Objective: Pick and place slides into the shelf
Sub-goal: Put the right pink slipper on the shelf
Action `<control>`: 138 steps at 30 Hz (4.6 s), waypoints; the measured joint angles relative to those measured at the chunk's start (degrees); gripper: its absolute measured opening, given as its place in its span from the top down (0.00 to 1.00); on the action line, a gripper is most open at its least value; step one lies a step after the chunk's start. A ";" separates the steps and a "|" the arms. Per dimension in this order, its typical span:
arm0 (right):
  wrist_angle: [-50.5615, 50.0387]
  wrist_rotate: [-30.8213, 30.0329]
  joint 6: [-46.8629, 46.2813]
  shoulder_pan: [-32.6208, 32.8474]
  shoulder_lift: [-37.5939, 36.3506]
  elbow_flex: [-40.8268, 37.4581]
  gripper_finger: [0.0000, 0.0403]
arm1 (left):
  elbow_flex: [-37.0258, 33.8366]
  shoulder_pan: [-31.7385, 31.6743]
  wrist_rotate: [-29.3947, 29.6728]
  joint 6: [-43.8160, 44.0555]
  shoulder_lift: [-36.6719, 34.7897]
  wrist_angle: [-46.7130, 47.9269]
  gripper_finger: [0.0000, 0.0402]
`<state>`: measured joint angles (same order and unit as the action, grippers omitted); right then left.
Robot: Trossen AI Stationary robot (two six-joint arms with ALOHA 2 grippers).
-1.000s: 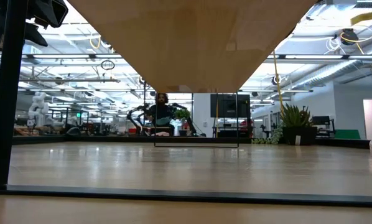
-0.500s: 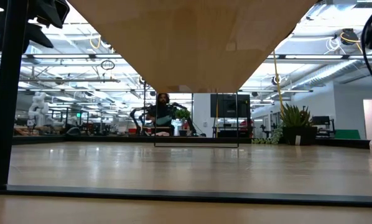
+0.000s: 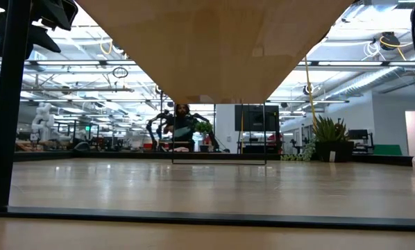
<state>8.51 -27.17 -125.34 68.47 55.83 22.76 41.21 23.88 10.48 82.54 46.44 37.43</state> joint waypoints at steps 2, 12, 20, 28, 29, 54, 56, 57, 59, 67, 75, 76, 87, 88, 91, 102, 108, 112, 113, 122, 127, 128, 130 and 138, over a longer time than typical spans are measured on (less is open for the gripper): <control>3.85 -0.05 -0.48 0.00 2.65 0.00 0.39 | 0.00 0.00 0.04 0.00 0.00 0.02 0.60; 9.17 -0.44 -3.02 0.07 12.45 5.76 0.39 | 0.00 0.00 0.18 -3.01 0.00 0.06 0.60; -3.86 -4.10 -7.87 0.54 16.71 17.57 0.39 | 0.00 0.00 -0.30 -4.71 0.00 0.08 0.60; -15.00 -5.30 -10.44 0.81 19.11 26.14 0.39 | 0.00 0.00 -0.83 -9.35 0.00 0.04 0.60; -14.35 -6.66 -10.07 0.81 19.12 26.14 0.39 | 0.00 0.00 -0.84 -9.38 0.00 0.04 0.60; -31.44 -19.85 9.93 -0.49 19.11 37.97 0.39 | 0.00 0.00 -1.49 -9.88 0.00 -0.68 0.60; -42.07 -14.49 12.25 -2.33 19.11 42.81 0.39 | 0.00 0.00 -1.49 -9.88 0.00 -0.74 0.60; -47.39 -11.85 13.93 -3.49 19.13 45.31 0.39 | 0.00 0.00 -1.49 -9.86 0.00 -0.84 0.60; -56.13 -7.14 18.99 -6.20 19.31 50.08 0.39 | 0.00 0.00 -1.50 -9.31 0.00 -0.94 0.60; -73.77 12.78 35.39 -15.62 24.46 64.13 0.39 | 0.00 0.00 -1.55 -7.42 0.00 -1.09 0.60; -94.29 23.45 33.32 -14.14 41.00 78.75 0.39 | 0.00 -0.02 -1.42 -7.25 0.00 -1.16 0.60; -97.17 23.64 32.47 -13.68 42.74 79.63 0.39 | 0.00 -0.02 -1.33 -7.23 0.00 -1.18 0.60; -86.57 19.86 32.19 -12.48 44.27 73.01 0.39 | 0.00 -0.07 -1.46 -7.91 0.00 -1.22 0.60; -84.86 19.88 32.75 -12.48 44.31 72.15 0.39 | 0.00 -0.07 -1.46 -8.11 0.00 -1.22 0.60; -80.31 22.00 35.09 -12.59 44.29 70.05 0.39 | 0.00 -0.07 -1.46 -8.57 0.00 -1.22 0.60; -80.44 29.40 41.58 -13.77 44.27 68.72 0.39 | 0.00 -0.07 -1.46 -8.86 0.00 -1.22 0.60; -79.64 30.42 45.14 -13.77 44.27 68.70 0.39 | 0.00 -0.07 -1.45 -8.86 0.00 -1.22 0.60; -79.45 30.44 45.21 -13.77 44.27 68.70 0.39 | 0.00 -0.07 -1.44 -8.85 0.00 -1.22 0.60; -79.36 30.44 45.21 -13.77 44.29 68.70 0.39 | 0.00 -0.07 -1.44 -8.85 0.00 -1.22 0.60; -78.77 30.46 45.22 -13.77 44.27 68.70 0.39 | 0.00 -0.07 -0.97 -10.29 0.00 -1.22 0.60; -76.63 30.46 46.28 -13.75 44.28 68.67 0.39 | 0.00 -0.07 -0.96 -10.45 0.00 -1.22 0.60; -76.17 30.46 46.44 -13.76 44.27 68.67 0.39 | 0.00 -0.07 -0.96 -10.53 0.00 -1.22 0.60; -75.76 30.44 46.52 -13.77 44.28 68.67 0.39 | 0.00 -0.07 -0.94 -10.71 0.00 -1.22 0.60; -76.92 30.46 44.84 -13.77 44.27 68.67 0.39 | 0.00 -0.07 -0.94 -10.88 -0.01 -1.22 0.60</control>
<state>-68.41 3.29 -80.50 54.70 100.09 91.44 41.21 23.81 9.54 71.66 46.43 36.21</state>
